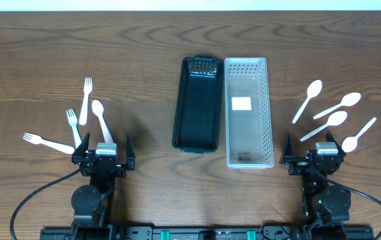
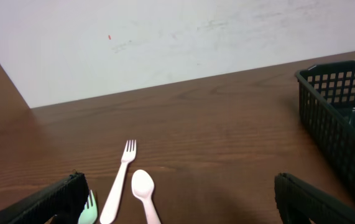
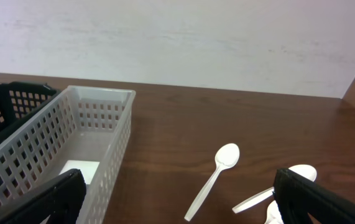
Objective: Pack container
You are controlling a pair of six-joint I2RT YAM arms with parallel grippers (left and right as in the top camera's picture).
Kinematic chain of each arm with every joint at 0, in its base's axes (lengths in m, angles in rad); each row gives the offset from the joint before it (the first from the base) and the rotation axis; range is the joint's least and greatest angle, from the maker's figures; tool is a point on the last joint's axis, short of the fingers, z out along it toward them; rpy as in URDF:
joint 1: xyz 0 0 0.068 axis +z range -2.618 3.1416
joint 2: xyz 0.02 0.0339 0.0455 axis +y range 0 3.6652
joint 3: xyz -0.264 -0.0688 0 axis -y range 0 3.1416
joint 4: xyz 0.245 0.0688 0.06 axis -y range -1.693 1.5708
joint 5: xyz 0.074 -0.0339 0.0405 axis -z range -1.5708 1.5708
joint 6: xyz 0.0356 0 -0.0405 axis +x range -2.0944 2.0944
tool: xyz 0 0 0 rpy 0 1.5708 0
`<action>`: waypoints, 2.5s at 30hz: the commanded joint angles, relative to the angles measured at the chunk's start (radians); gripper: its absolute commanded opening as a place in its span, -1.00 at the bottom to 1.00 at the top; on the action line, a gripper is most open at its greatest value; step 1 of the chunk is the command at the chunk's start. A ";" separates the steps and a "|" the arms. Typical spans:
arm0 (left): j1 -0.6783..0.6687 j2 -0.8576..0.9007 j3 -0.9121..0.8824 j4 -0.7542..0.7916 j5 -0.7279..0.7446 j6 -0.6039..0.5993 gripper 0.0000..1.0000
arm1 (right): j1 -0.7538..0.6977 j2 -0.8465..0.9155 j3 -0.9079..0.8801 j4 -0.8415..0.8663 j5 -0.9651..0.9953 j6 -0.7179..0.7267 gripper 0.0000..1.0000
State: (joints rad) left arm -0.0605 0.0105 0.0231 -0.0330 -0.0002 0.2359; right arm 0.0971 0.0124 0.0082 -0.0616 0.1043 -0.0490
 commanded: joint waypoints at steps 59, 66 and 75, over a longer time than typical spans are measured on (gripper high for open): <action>0.003 1.608 1.226 -0.811 0.015 -0.372 -0.43 | -0.091 1.699 1.192 -0.547 -0.113 0.167 -0.72; 0.003 1.649 1.226 -0.811 0.015 -0.372 -0.88 | -0.046 1.776 1.192 -0.560 -0.157 0.151 -0.95; 0.003 1.650 1.226 -0.811 0.015 -0.372 -0.88 | 0.051 1.812 1.192 -0.532 -0.287 0.105 -0.93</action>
State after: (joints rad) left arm -0.0605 1.6497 1.2324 -0.8387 0.0158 -0.1341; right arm 0.1223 1.8153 1.1862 -0.6022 -0.1078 0.0940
